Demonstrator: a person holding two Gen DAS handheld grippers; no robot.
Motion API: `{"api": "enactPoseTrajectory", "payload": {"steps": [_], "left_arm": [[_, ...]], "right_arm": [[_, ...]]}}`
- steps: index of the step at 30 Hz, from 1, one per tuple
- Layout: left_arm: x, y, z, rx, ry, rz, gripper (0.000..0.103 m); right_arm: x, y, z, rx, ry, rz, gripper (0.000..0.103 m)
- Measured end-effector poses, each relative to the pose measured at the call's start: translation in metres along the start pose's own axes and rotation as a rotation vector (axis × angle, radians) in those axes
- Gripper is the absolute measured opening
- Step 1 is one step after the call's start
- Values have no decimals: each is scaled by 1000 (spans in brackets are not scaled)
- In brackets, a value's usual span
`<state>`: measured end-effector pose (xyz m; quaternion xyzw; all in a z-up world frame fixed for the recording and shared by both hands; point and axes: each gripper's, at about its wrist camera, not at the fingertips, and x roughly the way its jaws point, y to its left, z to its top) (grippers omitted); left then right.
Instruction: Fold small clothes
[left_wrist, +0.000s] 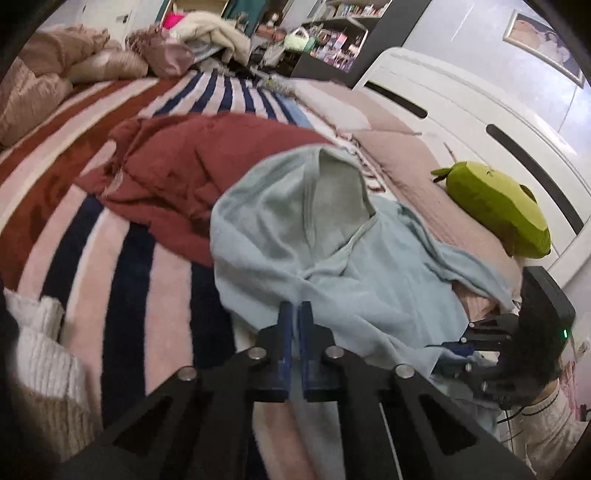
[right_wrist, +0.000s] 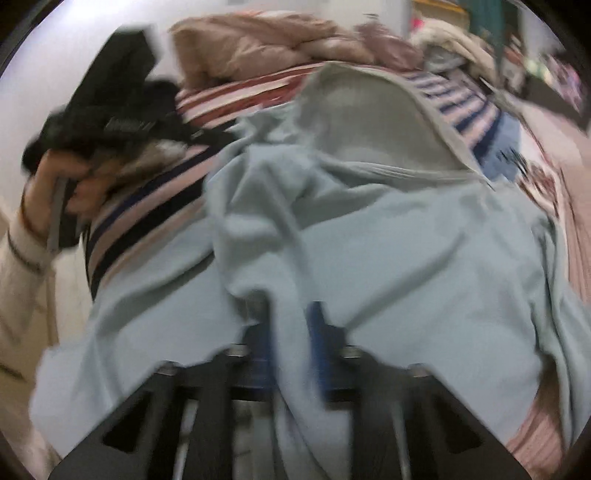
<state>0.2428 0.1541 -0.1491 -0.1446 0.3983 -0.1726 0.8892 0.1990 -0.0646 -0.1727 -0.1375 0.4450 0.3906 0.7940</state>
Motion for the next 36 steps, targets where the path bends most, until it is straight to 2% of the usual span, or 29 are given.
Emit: {"api": "enactPoseTrajectory", "payload": {"steps": [7, 11, 14, 16, 18, 19, 20, 21, 22, 23, 24, 25, 30, 31, 32, 34, 36], "left_arm": [[4, -25, 19, 75, -32, 14, 0], [12, -37, 31, 80, -67, 1, 0], [16, -50, 46, 119, -101, 20, 0], [18, -56, 54, 135, -109, 5, 0], [22, -62, 63, 151, -111, -22, 0], [27, -64, 66, 155, -78, -36, 1], [30, -64, 67, 151, -60, -32, 1], [30, -63, 66, 145, -54, -23, 5], [26, -60, 63, 144, -56, -24, 20], [19, -58, 59, 145, -71, -34, 32], [11, -55, 53, 147, -93, -36, 53], [6, -54, 49, 147, -106, -31, 60], [-10, -28, 26, 118, -88, -9, 61], [-9, -23, 21, 119, -69, -7, 61], [-6, -19, 18, 120, -57, 2, 61], [0, -13, 10, 114, -31, 23, 61], [14, -6, 2, 88, 8, 22, 61]], "right_arm": [[-5, -46, -8, 139, 6, -55, 4], [-10, -51, -9, 118, 30, -175, 4], [-14, -57, -10, 132, 41, -208, 4], [-20, -55, -9, 126, 24, -181, 4], [-29, -50, -5, 136, -13, -116, 4], [-30, -48, -1, 135, -27, -100, 7], [-31, -44, 4, 129, -41, -86, 16], [-31, -39, 10, 117, -56, -74, 24], [-30, -34, 15, 101, -67, -63, 42], [-30, -29, 18, 82, -75, -54, 54], [-27, -24, 21, 61, -81, -56, 54], [-23, -20, 26, 38, -81, -64, 54], [10, -10, 48, -14, -62, -43, 54], [14, -11, 52, -1, -69, -49, 50], [18, -15, 56, 20, -83, -56, 31], [23, -29, 62, 80, -95, -93, 10], [24, -48, 59, 144, -103, -145, 9]]}}
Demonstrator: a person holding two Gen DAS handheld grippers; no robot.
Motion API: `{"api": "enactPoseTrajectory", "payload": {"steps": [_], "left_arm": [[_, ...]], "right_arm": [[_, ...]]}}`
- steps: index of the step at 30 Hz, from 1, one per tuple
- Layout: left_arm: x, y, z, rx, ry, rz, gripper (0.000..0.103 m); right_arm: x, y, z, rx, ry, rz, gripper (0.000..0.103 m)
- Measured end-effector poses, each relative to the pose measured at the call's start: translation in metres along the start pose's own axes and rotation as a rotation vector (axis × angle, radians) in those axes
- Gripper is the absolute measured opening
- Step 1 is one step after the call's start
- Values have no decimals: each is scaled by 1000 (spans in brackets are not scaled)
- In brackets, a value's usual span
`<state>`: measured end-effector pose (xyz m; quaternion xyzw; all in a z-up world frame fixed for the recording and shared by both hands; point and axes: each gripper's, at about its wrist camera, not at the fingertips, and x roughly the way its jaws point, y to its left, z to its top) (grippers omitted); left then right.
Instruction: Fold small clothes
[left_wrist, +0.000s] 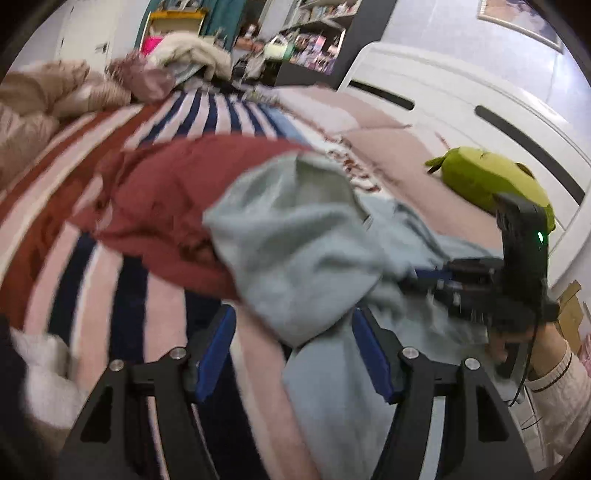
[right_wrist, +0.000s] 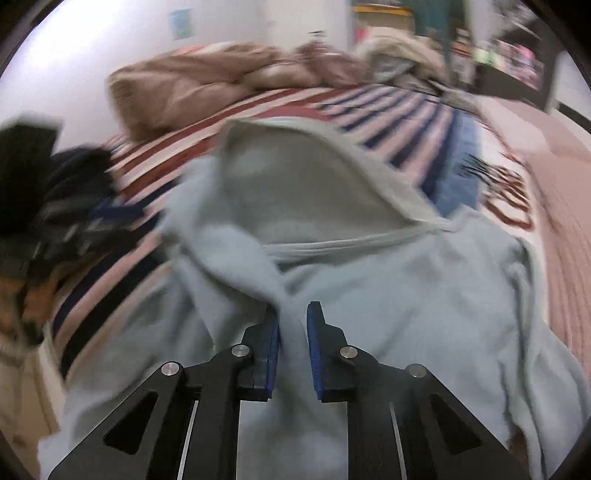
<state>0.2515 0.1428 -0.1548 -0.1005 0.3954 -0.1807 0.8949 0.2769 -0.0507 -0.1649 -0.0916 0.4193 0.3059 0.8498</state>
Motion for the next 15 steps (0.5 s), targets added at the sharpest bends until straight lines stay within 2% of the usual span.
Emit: {"api": "enactPoseTrajectory", "payload": {"steps": [3, 6, 7, 8, 9, 11, 13, 15], "left_arm": [[16, -2, -7, -5, 24, -4, 61], [25, -6, -7, -6, 23, -3, 61], [27, -7, -6, -7, 19, 3, 61], [28, -7, -4, -14, 12, 10, 61], [27, -6, -3, -21, 8, 12, 57], [27, -2, 0, -63, -1, 3, 50], [25, -2, -1, -77, 2, -16, 50], [23, -7, -4, -56, 23, -13, 50]], "right_arm": [[11, -26, -8, 74, 62, -60, 9], [-12, -31, -21, 81, 48, -28, 10], [-25, -30, -27, 72, 39, -15, 17], [-43, -26, -36, 58, 29, 1, 29], [-54, -23, -42, 44, 21, 14, 33], [-80, -10, -59, -7, 15, 58, 36], [-98, 7, -77, -57, 22, 121, 38], [-105, 24, -94, -94, 47, 160, 45]]}}
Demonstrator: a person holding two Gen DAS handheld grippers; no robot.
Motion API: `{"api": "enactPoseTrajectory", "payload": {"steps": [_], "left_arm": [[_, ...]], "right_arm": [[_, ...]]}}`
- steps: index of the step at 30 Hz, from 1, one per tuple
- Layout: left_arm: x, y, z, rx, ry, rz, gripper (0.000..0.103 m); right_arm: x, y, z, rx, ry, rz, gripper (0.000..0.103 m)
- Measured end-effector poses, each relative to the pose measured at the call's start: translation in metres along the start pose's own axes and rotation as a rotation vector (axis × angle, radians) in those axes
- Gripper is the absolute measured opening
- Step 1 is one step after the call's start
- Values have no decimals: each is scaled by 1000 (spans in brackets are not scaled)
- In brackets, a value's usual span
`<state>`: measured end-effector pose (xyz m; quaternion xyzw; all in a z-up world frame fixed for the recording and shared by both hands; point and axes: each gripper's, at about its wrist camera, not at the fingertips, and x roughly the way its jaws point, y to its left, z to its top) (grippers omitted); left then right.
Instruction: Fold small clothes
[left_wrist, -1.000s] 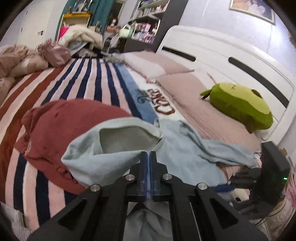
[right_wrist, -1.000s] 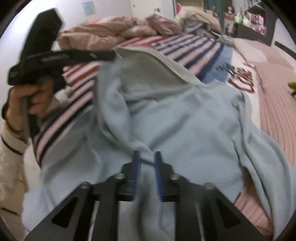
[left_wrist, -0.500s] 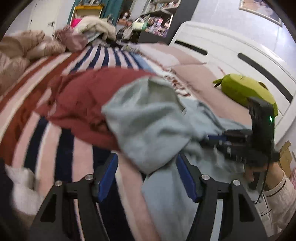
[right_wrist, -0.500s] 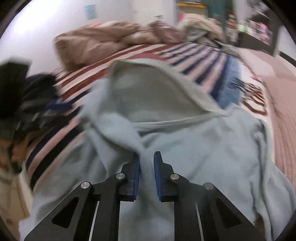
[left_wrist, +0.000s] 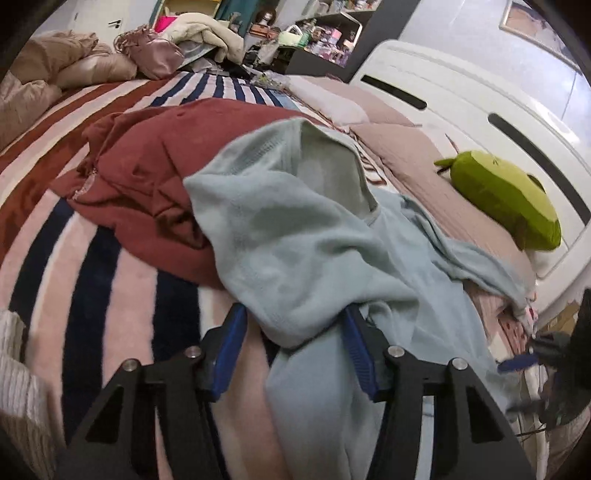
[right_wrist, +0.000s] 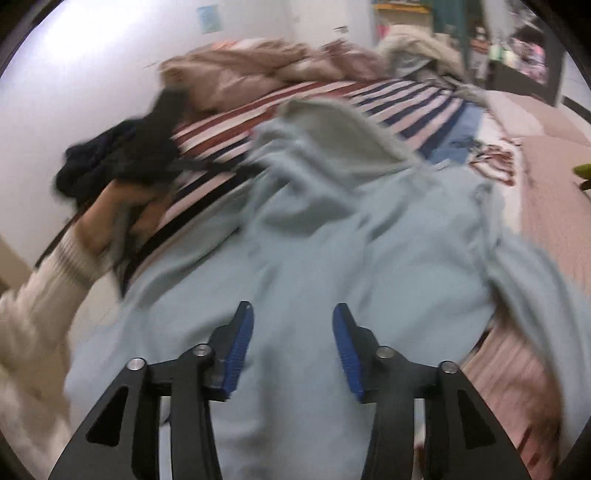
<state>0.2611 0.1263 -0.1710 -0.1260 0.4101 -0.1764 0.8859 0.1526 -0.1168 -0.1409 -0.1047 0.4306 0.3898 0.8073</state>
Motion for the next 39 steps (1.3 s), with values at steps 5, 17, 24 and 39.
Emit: {"api": "enactPoseTrajectory", "payload": {"steps": [5, 17, 24, 39], "left_arm": [[-1, -16, -19, 75, 50, 32, 48], [-26, 8, -41, 61, 55, 257, 5], [-63, -16, -41, 54, -29, 112, 50], [-50, -94, -67, 105, 28, -70, 60]], "right_arm": [[29, 24, -17, -114, 49, -106, 48], [20, 23, -20, -154, 62, -127, 0], [-13, 20, -38, -88, 34, -97, 0], [-33, -5, -112, 60, -5, -191, 61]]}}
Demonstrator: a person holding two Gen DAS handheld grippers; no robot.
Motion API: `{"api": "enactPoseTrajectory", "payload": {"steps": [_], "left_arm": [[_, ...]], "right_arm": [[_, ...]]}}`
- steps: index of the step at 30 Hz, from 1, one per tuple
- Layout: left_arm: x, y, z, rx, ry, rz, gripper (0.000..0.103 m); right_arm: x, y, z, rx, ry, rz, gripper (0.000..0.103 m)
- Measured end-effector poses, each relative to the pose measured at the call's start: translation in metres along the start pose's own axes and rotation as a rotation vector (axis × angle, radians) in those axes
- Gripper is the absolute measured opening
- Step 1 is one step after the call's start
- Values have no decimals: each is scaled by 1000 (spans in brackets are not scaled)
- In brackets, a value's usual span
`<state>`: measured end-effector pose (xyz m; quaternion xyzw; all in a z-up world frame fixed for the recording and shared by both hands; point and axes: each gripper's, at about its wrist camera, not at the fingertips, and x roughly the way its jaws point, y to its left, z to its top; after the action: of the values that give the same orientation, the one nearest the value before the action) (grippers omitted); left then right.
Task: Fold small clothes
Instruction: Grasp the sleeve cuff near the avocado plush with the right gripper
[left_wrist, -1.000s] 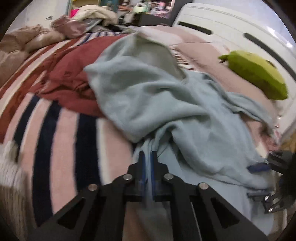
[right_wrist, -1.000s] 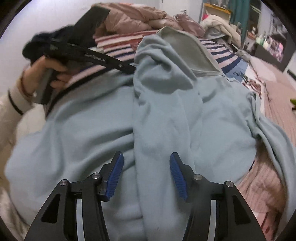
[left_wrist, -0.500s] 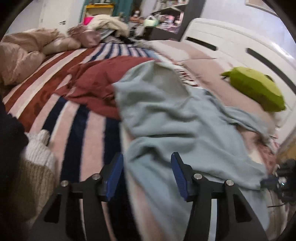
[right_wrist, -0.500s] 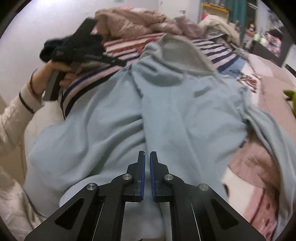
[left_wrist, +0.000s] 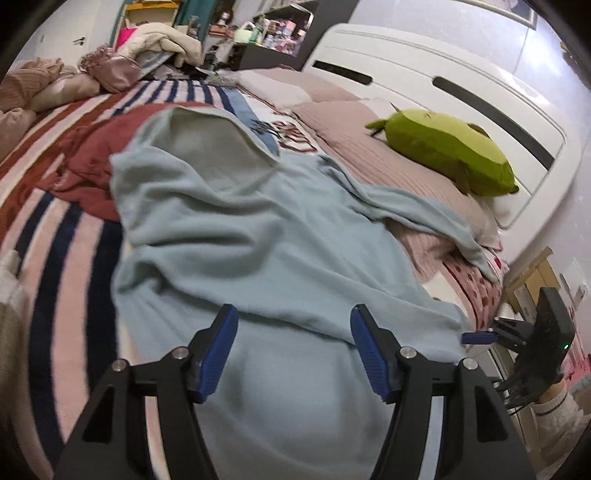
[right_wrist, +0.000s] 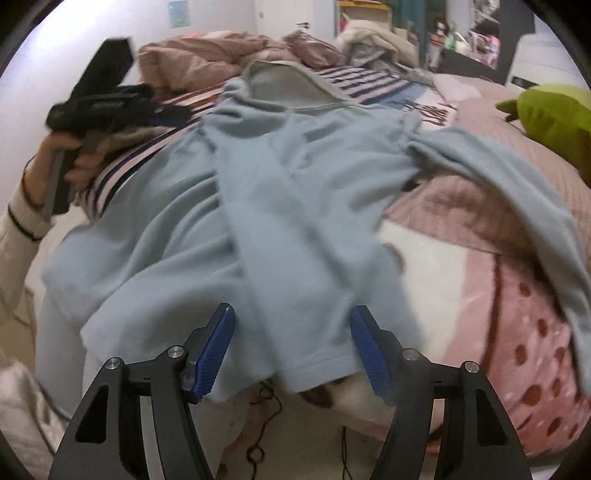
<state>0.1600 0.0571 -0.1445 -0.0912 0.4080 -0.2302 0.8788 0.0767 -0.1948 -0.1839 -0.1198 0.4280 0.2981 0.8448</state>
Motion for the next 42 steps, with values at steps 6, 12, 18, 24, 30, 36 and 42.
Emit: {"api": "enactPoseTrajectory", "payload": {"steps": [6, 12, 18, 24, 30, 36, 42], "left_arm": [[5, -16, -6, 3, 13, -19, 60], [-20, -30, 2, 2, -59, -51, 61], [-32, -38, 4, -4, -87, -62, 62], [-29, -40, 7, -31, -84, -48, 63], [-28, -36, 9, -53, -88, -31, 63], [-34, -21, 23, -77, -138, 39, 63], [-46, -14, 23, -85, -192, 86, 75]], "right_arm": [[1, -2, -9, 38, -16, -10, 8], [-53, -43, -17, 226, -215, 65, 60], [-84, -138, -63, 665, -388, -82, 67], [-58, -204, -80, 892, -478, 17, 68], [-51, -239, -69, 972, -613, -32, 68], [-50, -245, -67, 964, -675, -61, 40], [-66, -231, -68, 939, -663, -184, 7]]}}
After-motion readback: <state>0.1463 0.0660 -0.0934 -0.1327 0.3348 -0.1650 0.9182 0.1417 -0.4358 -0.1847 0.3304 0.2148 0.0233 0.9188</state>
